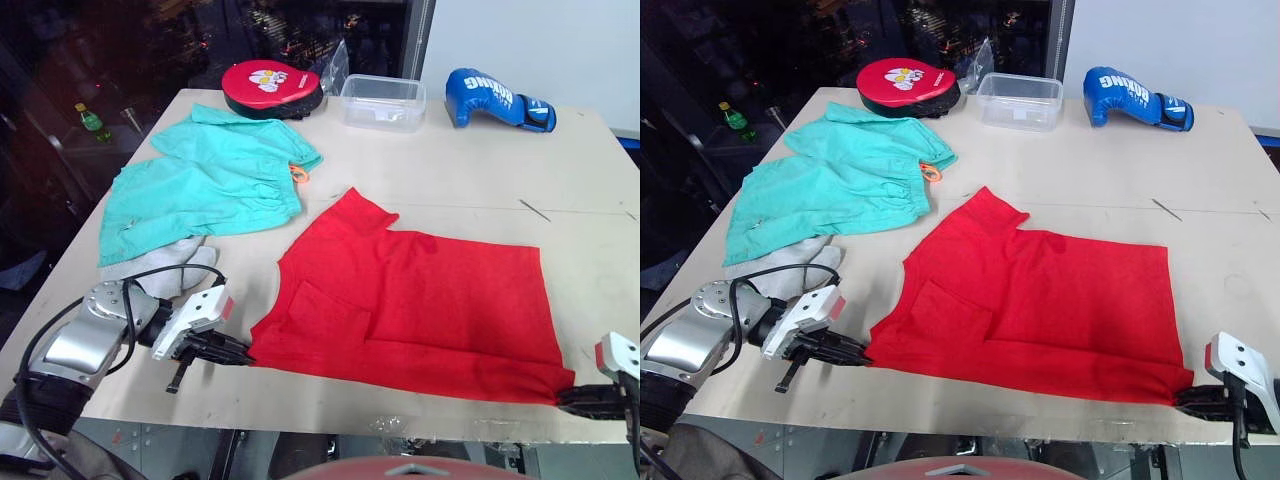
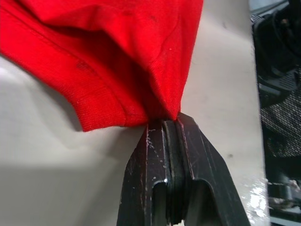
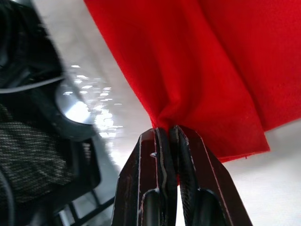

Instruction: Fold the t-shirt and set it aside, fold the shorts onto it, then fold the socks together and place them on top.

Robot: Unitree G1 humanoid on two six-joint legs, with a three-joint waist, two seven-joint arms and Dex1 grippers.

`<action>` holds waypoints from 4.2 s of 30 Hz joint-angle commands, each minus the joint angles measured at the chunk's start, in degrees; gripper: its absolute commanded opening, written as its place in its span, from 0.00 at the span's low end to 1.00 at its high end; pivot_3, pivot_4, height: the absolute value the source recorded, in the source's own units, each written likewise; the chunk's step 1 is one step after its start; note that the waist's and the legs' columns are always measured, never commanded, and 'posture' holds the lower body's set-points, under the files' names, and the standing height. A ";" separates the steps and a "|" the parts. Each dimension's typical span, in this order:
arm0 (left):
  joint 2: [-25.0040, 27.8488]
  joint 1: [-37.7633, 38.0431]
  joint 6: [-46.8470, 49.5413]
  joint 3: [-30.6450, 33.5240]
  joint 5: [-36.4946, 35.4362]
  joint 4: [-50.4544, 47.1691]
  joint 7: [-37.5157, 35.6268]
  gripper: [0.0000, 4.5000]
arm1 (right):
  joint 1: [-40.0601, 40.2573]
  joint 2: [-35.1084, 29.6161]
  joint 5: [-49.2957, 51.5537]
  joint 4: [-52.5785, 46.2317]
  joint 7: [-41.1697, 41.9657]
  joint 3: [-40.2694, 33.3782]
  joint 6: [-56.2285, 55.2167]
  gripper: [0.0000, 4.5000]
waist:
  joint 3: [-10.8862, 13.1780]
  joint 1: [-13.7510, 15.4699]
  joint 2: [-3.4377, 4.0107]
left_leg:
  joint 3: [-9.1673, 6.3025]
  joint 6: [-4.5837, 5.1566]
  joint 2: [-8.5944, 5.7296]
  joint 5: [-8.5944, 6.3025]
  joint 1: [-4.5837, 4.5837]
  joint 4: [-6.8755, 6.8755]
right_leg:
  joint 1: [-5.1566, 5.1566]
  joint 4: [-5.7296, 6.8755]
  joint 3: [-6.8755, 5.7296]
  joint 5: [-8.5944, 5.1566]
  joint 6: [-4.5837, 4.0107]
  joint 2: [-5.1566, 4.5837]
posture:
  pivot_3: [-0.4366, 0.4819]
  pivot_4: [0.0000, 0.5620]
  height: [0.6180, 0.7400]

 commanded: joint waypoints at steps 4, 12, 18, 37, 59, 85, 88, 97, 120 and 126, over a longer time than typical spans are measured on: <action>5.99 3.34 -0.13 -3.57 -2.44 -2.22 -0.83 0.07 | 3.61 1.95 -0.52 -3.55 -0.74 -3.24 0.73 0.00 | 0.00 0.16 -0.01 | -0.02 -0.02 -0.01 -0.02 -0.02 -0.03 | 0.00 -0.07 -0.01 -0.02 0.01 -0.02 | 0.48 0.27 1.00; 2.97 -2.90 -0.52 0.39 -5.38 2.61 -0.49 0.75 | 0.61 5.72 6.68 -4.37 -0.71 -12.49 2.98 0.72 | -0.04 1.20 0.57 | -0.03 0.04 -0.13 0.03 -0.02 -0.23 | 0.03 -0.29 -0.14 -0.02 0.02 -0.02 | 0.48 0.27 1.00; 0.89 -13.20 6.35 3.28 -15.95 4.73 -0.83 0.99 | -10.00 10.38 11.77 -0.60 -5.09 -14.18 2.24 0.98 | 0.02 1.52 0.05 | -0.24 0.11 -0.08 0.09 -0.14 -0.07 | 0.05 -0.28 -0.28 0.04 -0.08 0.06 | 0.48 0.27 1.00; -37.65 -58.98 -2.53 -3.43 13.57 56.86 32.18 0.99 | -38.50 11.50 -1.58 26.48 -14.67 4.04 -8.85 0.98 | 0.04 0.32 -0.07 | -0.32 -0.01 -0.40 0.30 -0.75 0.52 | 0.07 -0.36 -0.35 0.40 0.59 0.78 | 0.48 0.27 1.00; -47.07 -65.72 -3.83 4.26 19.62 70.72 41.15 0.01 | -45.76 10.24 -5.09 34.25 -16.07 8.07 -8.14 1.00 | 0.05 -0.09 -0.08 | -0.45 -0.09 -0.33 0.34 -0.74 0.52 | 0.02 -0.24 -0.36 0.41 0.65 0.75 | 0.48 0.27 1.00; -45.56 -63.61 -7.13 5.61 22.94 68.85 36.93 0.00 | -59.59 12.13 -9.34 49.82 -18.18 15.15 -5.65 0.01 | 0.06 -0.96 -0.08 | -0.17 -0.27 -0.29 0.45 -0.71 0.50 | -0.01 -0.06 -0.44 0.41 0.65 0.75 | 0.48 0.27 1.00; -45.21 -63.48 -7.21 5.69 23.04 68.78 36.70 0.00 | -59.84 12.20 -9.42 49.98 -17.82 15.31 -6.24 0.01 | 0.06 -1.16 -0.08 | -0.18 -0.28 -0.29 0.46 -0.70 0.51 | -0.01 -0.03 -0.44 0.41 0.65 0.75 | 0.48 0.27 1.00; -44.58 -62.82 -7.31 5.86 23.01 68.53 36.11 0.00 | -61.38 11.94 -10.39 52.13 -17.34 15.44 -9.74 0.14 | 0.06 -1.28 -0.08 | -0.17 -0.29 -0.27 0.46 -0.68 0.51 | -0.01 0.02 -0.44 0.41 0.65 0.75 | 0.48 0.27 1.00; -43.81 -62.49 -9.00 7.27 21.70 66.97 35.12 0.00 | -63.50 13.41 -12.07 54.85 -16.41 16.92 -9.65 0.00 | 0.05 -1.31 -0.08 | -0.18 -0.30 -0.26 0.47 -0.67 0.62 | 0.00 0.13 -0.43 0.41 0.65 0.74 | 0.48 0.27 1.00; -41.25 -62.89 -12.13 9.91 18.27 62.64 28.39 0.00 | -60.41 13.83 -8.78 50.50 -18.43 11.69 -15.30 0.00 | 0.05 -1.34 -0.07 | -0.15 -0.31 -0.23 0.47 -0.68 0.61 | -0.04 0.14 -0.43 0.41 0.65 0.74 | 0.48 0.27 1.00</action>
